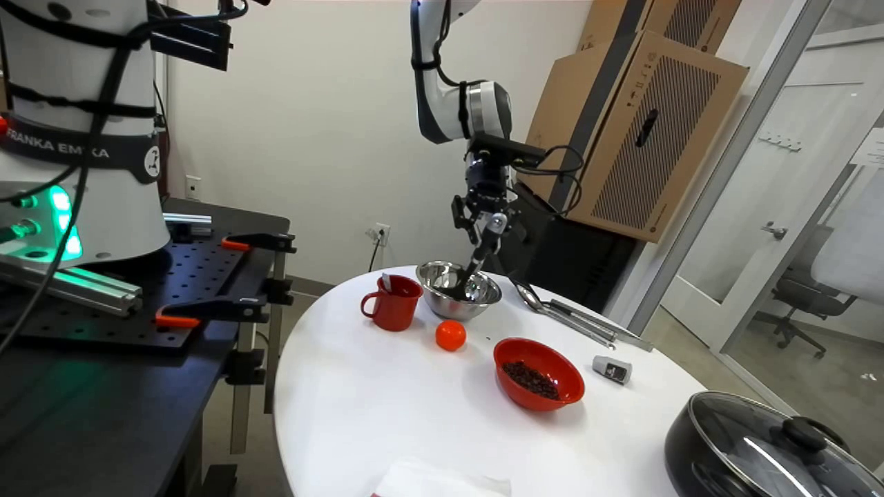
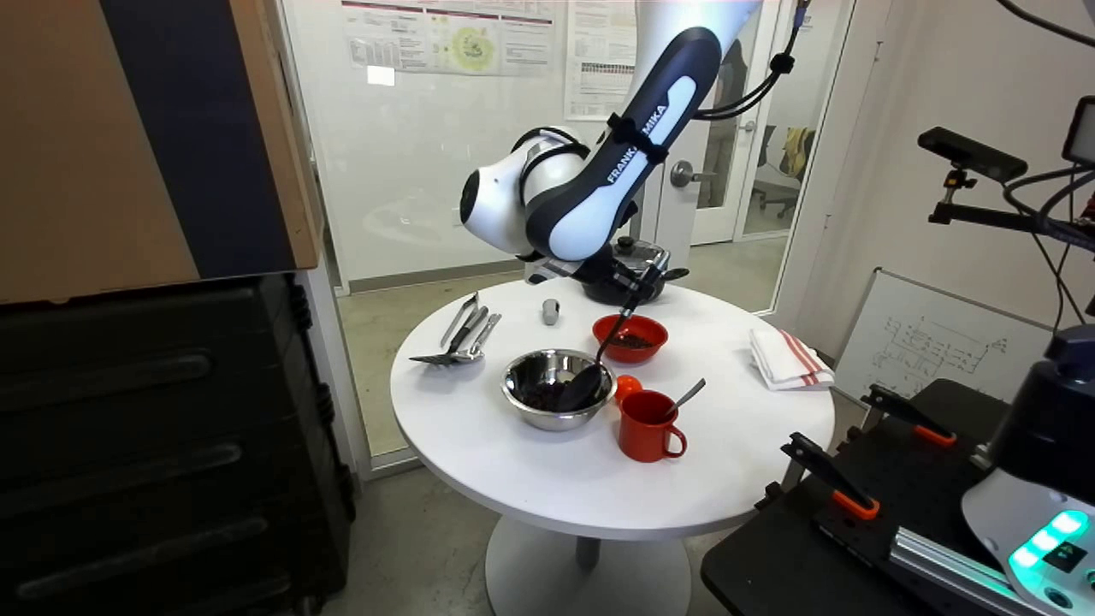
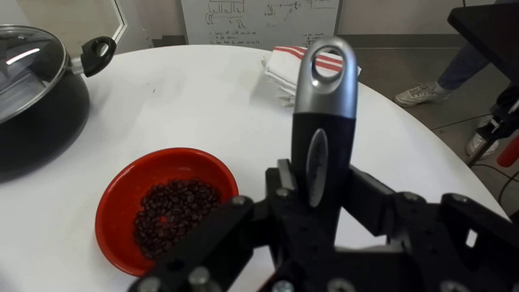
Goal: Pick the spoon and stir the contents in the silver bowl
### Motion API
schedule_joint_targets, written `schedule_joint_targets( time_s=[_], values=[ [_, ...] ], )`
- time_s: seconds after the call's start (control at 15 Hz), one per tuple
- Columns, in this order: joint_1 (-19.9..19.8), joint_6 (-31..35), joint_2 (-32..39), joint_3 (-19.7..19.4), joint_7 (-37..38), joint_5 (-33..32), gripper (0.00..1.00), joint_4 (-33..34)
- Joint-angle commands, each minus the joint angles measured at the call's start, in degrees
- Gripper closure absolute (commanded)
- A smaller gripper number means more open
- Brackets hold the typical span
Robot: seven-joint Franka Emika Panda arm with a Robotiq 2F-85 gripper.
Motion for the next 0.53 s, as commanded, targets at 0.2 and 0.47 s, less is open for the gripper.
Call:
schedule_joint_targets(
  time_s=[0.2,0.47],
  values=[
    [1.41,-4.37,2.82,0.27,6.92,-3.11,0.92,4.1],
    [2.53,-3.64,4.03,0.92,9.58,-3.55,0.92,5.09]
  ],
)
